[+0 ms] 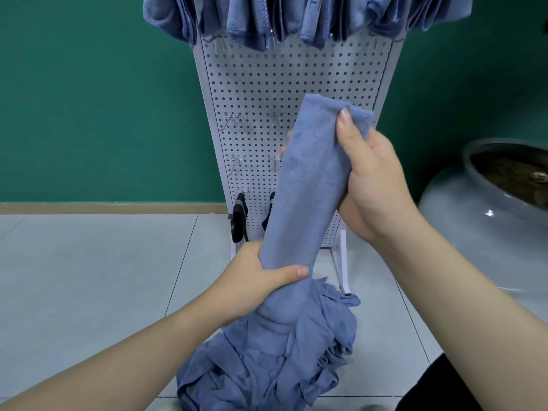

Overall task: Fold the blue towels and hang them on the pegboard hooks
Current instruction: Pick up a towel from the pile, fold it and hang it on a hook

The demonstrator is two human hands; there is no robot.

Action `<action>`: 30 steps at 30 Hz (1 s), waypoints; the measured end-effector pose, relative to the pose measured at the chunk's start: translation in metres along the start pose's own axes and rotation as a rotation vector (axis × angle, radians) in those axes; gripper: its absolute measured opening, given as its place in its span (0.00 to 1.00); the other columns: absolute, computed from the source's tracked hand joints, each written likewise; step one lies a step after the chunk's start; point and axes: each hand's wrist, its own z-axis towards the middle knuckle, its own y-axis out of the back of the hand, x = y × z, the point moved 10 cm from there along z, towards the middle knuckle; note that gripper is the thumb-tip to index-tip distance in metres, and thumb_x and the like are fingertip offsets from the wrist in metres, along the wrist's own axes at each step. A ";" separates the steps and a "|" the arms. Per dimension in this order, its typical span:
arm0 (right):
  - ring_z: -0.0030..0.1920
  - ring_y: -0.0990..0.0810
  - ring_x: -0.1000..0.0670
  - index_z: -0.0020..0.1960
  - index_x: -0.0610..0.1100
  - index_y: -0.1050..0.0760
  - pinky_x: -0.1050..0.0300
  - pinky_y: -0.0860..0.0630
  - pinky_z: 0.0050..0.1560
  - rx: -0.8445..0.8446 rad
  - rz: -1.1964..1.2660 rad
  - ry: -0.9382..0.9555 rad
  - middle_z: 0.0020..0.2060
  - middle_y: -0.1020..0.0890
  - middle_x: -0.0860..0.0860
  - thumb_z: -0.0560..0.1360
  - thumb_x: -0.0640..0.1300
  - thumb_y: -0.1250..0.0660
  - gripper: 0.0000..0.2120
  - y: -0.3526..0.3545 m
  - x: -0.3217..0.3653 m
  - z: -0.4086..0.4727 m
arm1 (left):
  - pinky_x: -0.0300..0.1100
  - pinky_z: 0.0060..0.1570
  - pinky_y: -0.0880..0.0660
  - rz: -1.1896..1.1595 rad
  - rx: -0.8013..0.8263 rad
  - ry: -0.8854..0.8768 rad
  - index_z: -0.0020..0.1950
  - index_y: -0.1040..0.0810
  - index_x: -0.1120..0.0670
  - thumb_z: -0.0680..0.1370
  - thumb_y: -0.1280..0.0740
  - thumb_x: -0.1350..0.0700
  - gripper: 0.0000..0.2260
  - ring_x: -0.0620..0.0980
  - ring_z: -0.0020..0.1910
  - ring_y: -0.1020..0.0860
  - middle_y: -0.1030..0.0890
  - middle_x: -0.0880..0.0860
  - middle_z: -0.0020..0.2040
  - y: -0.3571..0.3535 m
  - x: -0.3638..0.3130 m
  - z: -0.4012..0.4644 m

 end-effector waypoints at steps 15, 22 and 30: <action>0.53 0.13 0.49 0.61 0.44 0.20 0.52 0.16 0.46 -0.149 -0.226 -0.276 0.52 0.12 0.49 0.85 0.56 0.39 0.18 0.025 -0.050 0.004 | 0.39 0.66 0.25 0.053 0.205 -0.041 0.69 0.24 0.53 0.72 0.21 0.60 0.27 0.45 0.65 0.20 0.17 0.47 0.65 0.016 -0.013 0.008; 0.48 0.12 0.50 0.60 0.47 0.20 0.57 0.19 0.36 -0.299 -0.108 -0.346 0.48 0.11 0.50 0.85 0.57 0.39 0.16 0.027 -0.058 -0.006 | 0.38 0.47 0.20 -0.087 0.115 -0.059 0.57 0.17 0.57 0.70 0.23 0.56 0.17 0.49 0.50 0.15 0.13 0.54 0.53 0.030 -0.036 0.011; 0.27 0.16 0.50 0.55 0.38 0.22 0.58 0.19 0.30 -0.425 -0.117 -0.554 0.37 0.17 0.45 0.81 0.47 0.30 0.11 0.049 -0.079 -0.021 | 0.38 0.37 0.21 -0.225 0.086 -0.104 0.52 0.17 0.60 0.70 0.25 0.57 0.13 0.49 0.37 0.17 0.14 0.56 0.43 0.068 -0.063 0.008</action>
